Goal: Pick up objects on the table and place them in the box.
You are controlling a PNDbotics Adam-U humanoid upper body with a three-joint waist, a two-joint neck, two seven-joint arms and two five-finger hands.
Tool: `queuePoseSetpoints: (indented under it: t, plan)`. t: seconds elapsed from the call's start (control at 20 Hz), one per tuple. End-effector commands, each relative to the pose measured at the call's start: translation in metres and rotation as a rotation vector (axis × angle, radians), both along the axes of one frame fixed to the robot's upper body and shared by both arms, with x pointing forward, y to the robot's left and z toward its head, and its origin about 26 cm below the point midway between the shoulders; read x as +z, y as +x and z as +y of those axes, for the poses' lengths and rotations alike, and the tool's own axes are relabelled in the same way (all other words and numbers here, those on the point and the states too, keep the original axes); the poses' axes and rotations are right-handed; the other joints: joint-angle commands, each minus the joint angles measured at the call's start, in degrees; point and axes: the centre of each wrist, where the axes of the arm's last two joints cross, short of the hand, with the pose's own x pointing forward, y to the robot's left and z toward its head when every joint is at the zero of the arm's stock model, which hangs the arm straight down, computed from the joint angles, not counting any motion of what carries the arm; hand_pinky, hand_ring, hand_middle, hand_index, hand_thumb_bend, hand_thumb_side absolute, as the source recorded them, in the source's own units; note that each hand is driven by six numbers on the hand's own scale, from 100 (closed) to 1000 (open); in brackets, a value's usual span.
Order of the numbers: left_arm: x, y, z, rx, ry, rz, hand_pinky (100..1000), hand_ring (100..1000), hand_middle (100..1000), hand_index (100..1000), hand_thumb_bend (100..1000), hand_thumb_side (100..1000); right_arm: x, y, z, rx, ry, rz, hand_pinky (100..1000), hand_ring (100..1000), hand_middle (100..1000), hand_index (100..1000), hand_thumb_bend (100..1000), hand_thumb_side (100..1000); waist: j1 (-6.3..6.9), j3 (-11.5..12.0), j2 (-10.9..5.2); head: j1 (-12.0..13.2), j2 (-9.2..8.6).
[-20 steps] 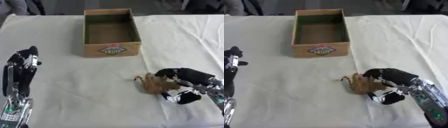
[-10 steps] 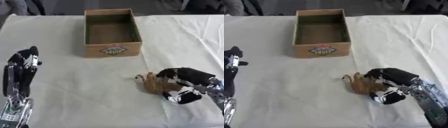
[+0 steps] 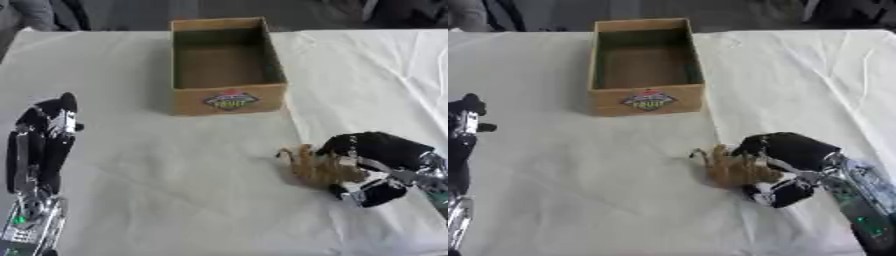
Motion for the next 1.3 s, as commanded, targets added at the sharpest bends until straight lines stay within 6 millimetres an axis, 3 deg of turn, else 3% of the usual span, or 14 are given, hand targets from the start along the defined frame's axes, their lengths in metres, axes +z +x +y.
queuePoseSetpoints:
  t: [0.05, 0.45, 0.75, 0.8, 0.85, 0.95, 1.0, 1.05, 1.3]
  plan:
    - [0.006, 0.001, 0.003, 0.001, 0.018, -0.021, 543, 764, 493, 608, 338, 499, 0.006, -0.001, -0.008, -0.022, -0.033, -0.051, 436, 530, 665, 841, 218, 179, 0.13, -0.1, -0.62, 0.0, -0.16]
    - [0.006, 0.0, 0.004, 0.001, 0.018, -0.02, 543, 764, 493, 608, 339, 499, 0.013, 0.0, -0.01, -0.024, 0.028, -0.155, 250, 374, 488, 711, 177, 153, 0.19, -0.1, -0.71, 0.0, -0.23]
    - [0.006, 0.0, 0.004, 0.001, 0.019, -0.02, 543, 764, 493, 608, 338, 498, 0.025, 0.001, -0.011, -0.02, 0.059, -0.22, 208, 347, 452, 680, 173, 141, 0.21, -0.2, -0.84, 0.1, -0.29]
    - [0.006, 0.0, 0.004, 0.001, 0.019, -0.02, 543, 764, 493, 608, 336, 500, 0.028, 0.001, -0.011, -0.02, 0.063, -0.233, 199, 347, 449, 678, 108, 160, 0.2, -0.2, -0.87, 0.1, -0.3]
    - [0.006, 0.0, 0.004, 0.002, 0.019, -0.02, 543, 764, 493, 608, 339, 498, 0.031, 0.001, -0.011, -0.019, 0.067, -0.244, 197, 346, 446, 676, 181, 137, 0.2, -0.2, -0.9, 0.1, -0.32]
    - [0.006, 0.0, 0.004, 0.002, 0.02, -0.02, 543, 764, 493, 608, 339, 497, 0.039, 0.0, -0.012, -0.015, 0.072, -0.272, 195, 346, 444, 676, 198, 138, 0.15, -0.2, -0.98, 0.1, -0.36]
    - [0.006, 0.0, 0.004, 0.002, 0.02, -0.021, 543, 764, 493, 608, 339, 497, 0.044, 0.001, -0.012, -0.013, 0.073, -0.288, 195, 347, 445, 677, 159, 148, 0.11, -0.2, -1.02, 0.1, -0.38]
    - [0.006, 0.0, 0.004, 0.002, 0.021, -0.021, 543, 764, 493, 608, 339, 497, 0.048, 0.001, -0.013, -0.01, 0.073, -0.303, 196, 347, 444, 677, 221, 139, 0.08, -0.2, -1.06, 0.2, -0.41]
    - [0.006, 0.0, 0.004, 0.001, 0.025, -0.019, 543, 764, 493, 608, 340, 496, 0.08, 0.004, -0.017, 0.01, 0.058, -0.394, 198, 346, 446, 682, 302, 144, -0.07, 0.0, -1.35, 0.2, -0.58]
